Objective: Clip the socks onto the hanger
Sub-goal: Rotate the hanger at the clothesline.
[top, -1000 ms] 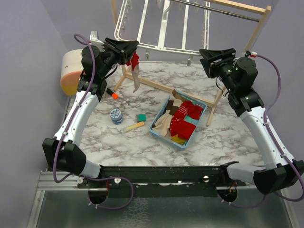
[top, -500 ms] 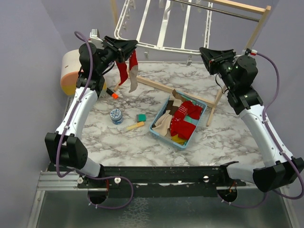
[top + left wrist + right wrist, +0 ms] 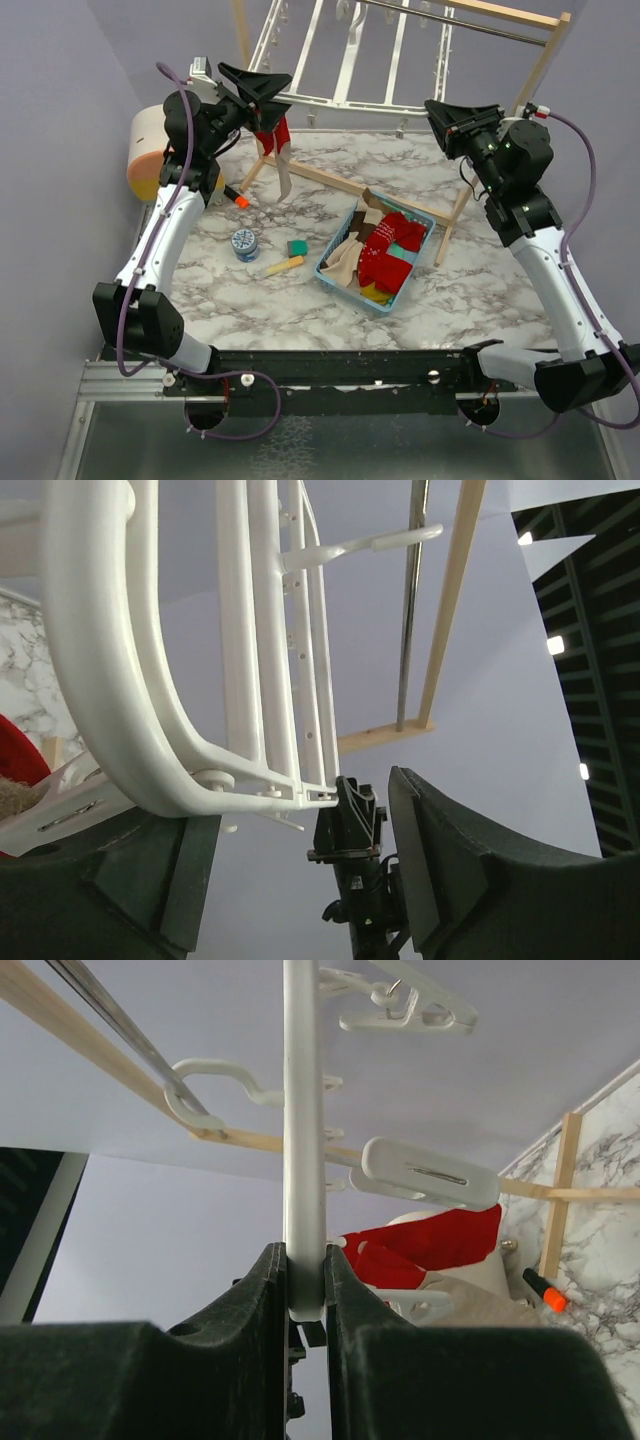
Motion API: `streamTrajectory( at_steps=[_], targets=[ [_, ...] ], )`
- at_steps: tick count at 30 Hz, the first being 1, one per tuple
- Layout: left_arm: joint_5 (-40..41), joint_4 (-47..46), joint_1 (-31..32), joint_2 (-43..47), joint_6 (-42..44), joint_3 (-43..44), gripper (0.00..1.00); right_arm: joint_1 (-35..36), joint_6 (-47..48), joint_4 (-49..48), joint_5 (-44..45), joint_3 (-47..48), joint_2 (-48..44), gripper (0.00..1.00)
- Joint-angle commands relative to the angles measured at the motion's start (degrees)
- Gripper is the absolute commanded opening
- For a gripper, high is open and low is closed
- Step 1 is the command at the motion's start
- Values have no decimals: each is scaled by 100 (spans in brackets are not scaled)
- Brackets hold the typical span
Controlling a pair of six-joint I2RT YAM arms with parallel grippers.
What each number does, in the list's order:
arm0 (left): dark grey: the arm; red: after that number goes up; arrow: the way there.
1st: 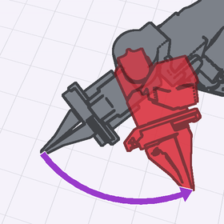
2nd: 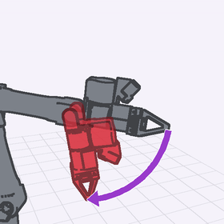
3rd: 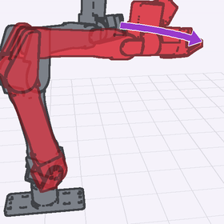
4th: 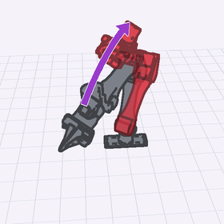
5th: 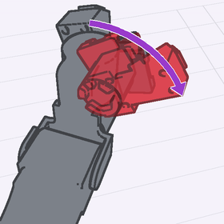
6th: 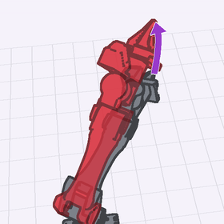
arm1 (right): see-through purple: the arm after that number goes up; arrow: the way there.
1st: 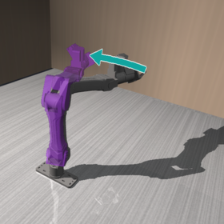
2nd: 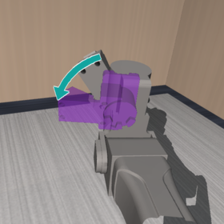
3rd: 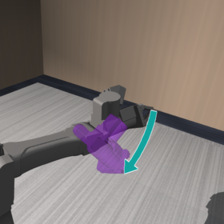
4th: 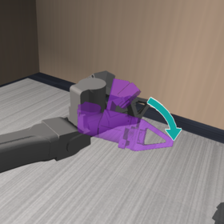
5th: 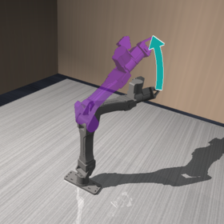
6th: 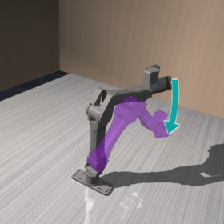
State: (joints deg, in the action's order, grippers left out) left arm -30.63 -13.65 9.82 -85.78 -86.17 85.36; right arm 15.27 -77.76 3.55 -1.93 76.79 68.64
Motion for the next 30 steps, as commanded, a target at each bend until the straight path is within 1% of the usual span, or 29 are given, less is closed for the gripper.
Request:
streamTrajectory(
  at_steps=[1,6,11,14,19,25,30],
  targets=[
    [-77,15,-7,506,244,-225,73,3,-77,100,-318,-48,-310,1],
    [-38,21,27,824,313,-754,73,3,46,230,-505,-73,-430,1],
    [224,55,191,1089,357,-1167,73,3,166,320,-725,-140,-481,3],
    [287,79,310,1115,429,-1124,73,11,173,356,-856,-184,-483,3],
    [536,248,680,1051,584,-951,72,49,156,304,-1021,-276,-454,3],
    [916,296,1257,861,762,-743,68,149,208,308,-1135,-227,-353,3],
    [1328,301,1521,614,821,-521,64,170,204,258,-1218,-218,-320,3]
  ],
)
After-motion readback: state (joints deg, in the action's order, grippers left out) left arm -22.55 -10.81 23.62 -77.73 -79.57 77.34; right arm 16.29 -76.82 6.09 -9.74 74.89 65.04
